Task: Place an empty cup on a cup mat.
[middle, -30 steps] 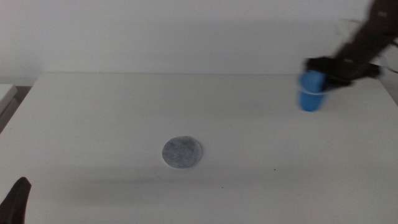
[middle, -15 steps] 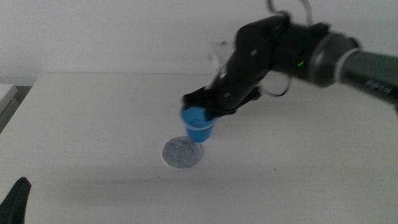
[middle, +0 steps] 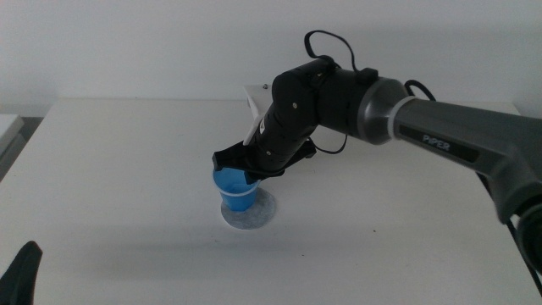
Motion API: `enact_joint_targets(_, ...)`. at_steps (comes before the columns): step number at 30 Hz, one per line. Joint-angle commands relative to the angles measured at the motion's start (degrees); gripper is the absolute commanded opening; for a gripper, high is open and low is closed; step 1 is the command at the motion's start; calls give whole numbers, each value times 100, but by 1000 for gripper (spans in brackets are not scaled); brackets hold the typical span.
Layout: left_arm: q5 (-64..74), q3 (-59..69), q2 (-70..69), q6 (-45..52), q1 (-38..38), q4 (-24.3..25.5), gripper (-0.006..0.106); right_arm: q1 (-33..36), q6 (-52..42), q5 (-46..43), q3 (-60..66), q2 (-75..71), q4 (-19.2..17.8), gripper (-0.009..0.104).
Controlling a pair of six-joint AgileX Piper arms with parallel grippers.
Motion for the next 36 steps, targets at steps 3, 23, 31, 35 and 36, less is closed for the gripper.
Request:
enact_joint_targets(3, -29, -2, -21, -16, -10, -14, 94, -15, 152, 36, -140, 130, -216, 1)
enact_joint_targets(23, -29, -2, -21, -16, -10, -14, 94, -174, 131, 233, -140, 261, -83, 17)
enact_joint_targets(31, -29, -2, -21, -16, -10, -14, 94, -262, -125, 276, -200, -265, -83, 72)
enact_joint_targets(35, -29, -2, -21, -16, -10, -14, 94, -591, -480, 571, -200, -1012, 17, 82)
enact_joint_targets(36, -29, -2, -21, -16, -10, -14, 94, -721, -619, 666, -200, -1245, 32, 82)
